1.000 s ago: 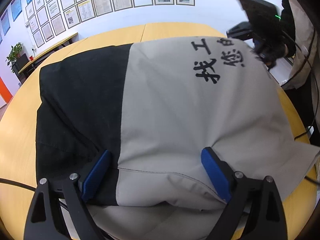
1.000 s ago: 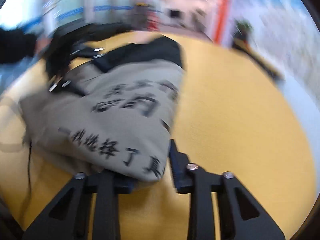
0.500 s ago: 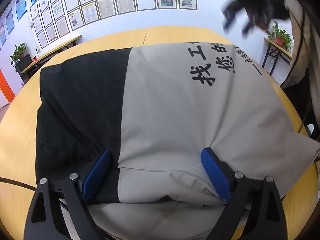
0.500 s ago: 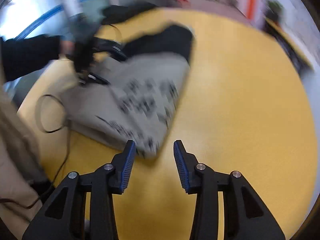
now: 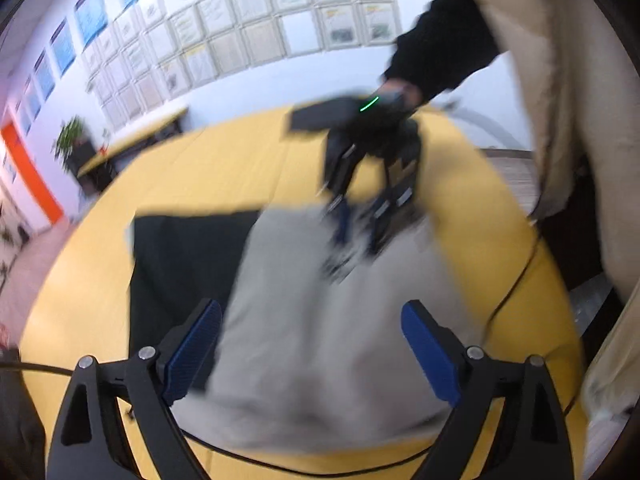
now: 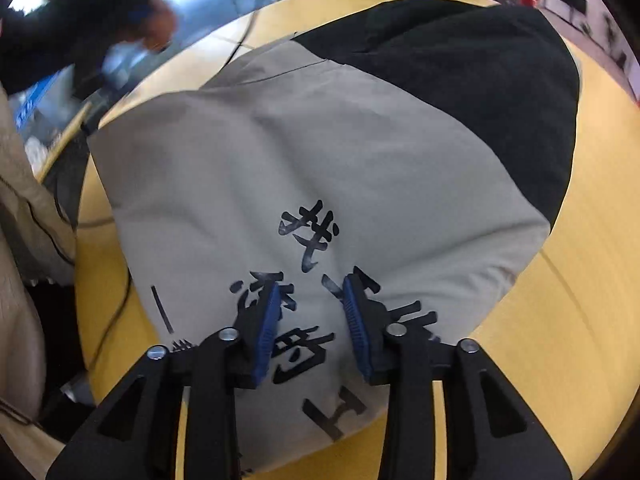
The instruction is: Fold clothes
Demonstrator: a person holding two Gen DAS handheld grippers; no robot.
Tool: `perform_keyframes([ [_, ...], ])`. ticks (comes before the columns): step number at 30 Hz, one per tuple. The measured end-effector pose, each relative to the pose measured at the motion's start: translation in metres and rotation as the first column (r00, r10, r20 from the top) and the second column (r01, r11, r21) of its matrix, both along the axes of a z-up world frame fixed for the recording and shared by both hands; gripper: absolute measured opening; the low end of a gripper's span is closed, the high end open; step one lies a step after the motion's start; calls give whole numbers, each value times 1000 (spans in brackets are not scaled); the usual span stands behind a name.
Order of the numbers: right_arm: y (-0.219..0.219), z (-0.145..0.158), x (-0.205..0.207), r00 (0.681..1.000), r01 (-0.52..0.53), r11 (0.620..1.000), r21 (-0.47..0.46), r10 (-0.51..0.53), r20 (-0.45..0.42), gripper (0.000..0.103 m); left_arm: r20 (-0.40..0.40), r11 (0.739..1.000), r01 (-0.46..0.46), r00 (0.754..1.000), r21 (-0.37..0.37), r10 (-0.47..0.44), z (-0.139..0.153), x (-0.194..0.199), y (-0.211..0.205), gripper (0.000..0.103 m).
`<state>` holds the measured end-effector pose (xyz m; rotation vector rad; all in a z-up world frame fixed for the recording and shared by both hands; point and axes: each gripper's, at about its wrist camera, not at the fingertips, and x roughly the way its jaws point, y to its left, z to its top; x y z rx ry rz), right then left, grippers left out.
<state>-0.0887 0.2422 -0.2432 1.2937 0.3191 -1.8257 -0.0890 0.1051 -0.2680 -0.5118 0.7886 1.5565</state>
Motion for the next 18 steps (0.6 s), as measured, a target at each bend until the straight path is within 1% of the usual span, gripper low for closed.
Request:
perform_keyframes([
  [1, -1, 0, 3, 1000, 16, 1000, -13, -16, 9, 39, 7, 1000, 15, 1000, -10, -15, -5, 7, 11, 95],
  [2, -2, 0, 7, 999, 34, 999, -25, -34, 19, 39, 29, 999, 19, 999, -32, -18, -17, 10, 20, 95],
  [3, -2, 0, 10, 998, 59, 998, -35, -58, 28, 39, 56, 998, 20, 998, -58, -16, -32, 11, 29, 95],
  [5, -2, 0, 16, 992, 117, 992, -53, -115, 48, 39, 100, 993, 4, 995, -116, 8, -63, 9, 31, 95],
  [7, -3, 2, 18, 987, 146, 988, -57, -142, 77, 38, 125, 995, -11, 992, -102, 24, -81, 5, 24, 95],
  [8, -3, 4, 18, 984, 153, 987, -58, -146, 100, 38, 138, 996, -18, 990, -92, 31, -84, 2, 23, 95],
  [9, -3, 12, 12, 984, 149, 987, -64, -141, 113, 35, 150, 996, -26, 988, -84, 38, -86, -2, 22, 96],
  [10, 0, 27, 3, 989, 136, 987, -83, -131, 63, 31, 150, 996, -23, 988, -82, 35, -87, -3, 23, 96],
  [12, 4, 58, -13, 993, 108, 987, -120, -113, -37, 31, 147, 997, -14, 989, -80, 25, -89, -6, 24, 97],
  [14, 9, 84, -33, 986, 80, 987, -140, -100, -137, 32, 153, 997, -12, 988, -73, 23, -89, -8, 23, 97],
  [16, 13, 81, -72, 970, 89, 994, -61, -101, -222, 32, 149, 997, -9, 989, -70, 19, -89, -11, 26, 98],
  [17, 15, 76, -91, 964, 98, 995, -22, -100, -248, 32, 147, 998, -9, 989, -69, 19, -89, -13, 28, 98],
  [18, 18, 61, -110, 970, 113, 993, 15, -108, -216, 28, 146, 998, -12, 989, -67, 22, -89, -14, 29, 98],
])
